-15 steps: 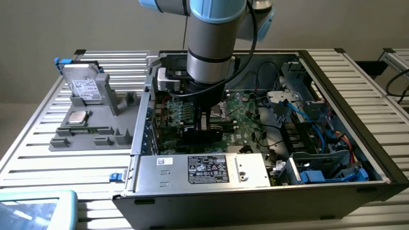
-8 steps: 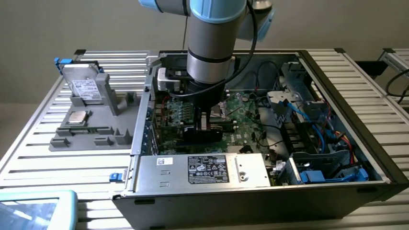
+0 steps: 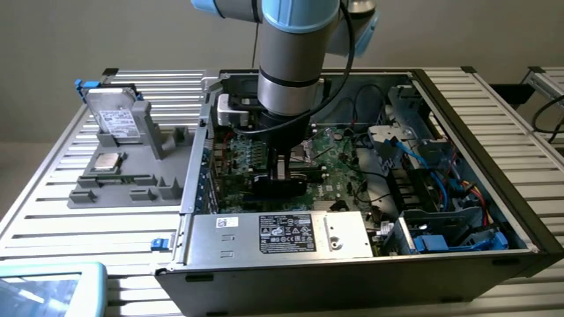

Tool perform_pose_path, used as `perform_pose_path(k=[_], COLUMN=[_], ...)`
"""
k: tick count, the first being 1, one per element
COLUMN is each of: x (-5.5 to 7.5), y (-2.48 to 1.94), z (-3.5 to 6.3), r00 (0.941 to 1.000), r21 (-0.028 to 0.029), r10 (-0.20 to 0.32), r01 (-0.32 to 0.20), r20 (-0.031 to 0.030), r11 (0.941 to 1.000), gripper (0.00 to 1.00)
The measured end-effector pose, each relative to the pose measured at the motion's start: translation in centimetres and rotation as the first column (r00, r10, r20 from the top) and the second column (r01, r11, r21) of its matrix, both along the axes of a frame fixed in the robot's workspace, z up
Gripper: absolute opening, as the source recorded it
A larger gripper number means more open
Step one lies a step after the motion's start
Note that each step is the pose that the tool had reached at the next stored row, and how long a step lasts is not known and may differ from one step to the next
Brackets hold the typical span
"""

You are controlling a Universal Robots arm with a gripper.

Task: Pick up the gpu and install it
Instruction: 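Insert the gpu into the slot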

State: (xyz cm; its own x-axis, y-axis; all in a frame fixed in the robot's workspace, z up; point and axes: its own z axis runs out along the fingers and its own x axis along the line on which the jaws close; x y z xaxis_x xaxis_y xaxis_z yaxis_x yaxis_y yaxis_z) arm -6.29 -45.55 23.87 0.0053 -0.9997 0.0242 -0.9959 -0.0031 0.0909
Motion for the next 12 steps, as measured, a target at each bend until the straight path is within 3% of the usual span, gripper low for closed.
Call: perform_pose_path(k=[12], x=[-0.10], y=[0.01], z=[-0.09], r00=[1.0000], r21=[0.0000], r10=[0.000], r01=[0.000], r20=[0.0003], r11=[1.0000], gripper=[0.27])
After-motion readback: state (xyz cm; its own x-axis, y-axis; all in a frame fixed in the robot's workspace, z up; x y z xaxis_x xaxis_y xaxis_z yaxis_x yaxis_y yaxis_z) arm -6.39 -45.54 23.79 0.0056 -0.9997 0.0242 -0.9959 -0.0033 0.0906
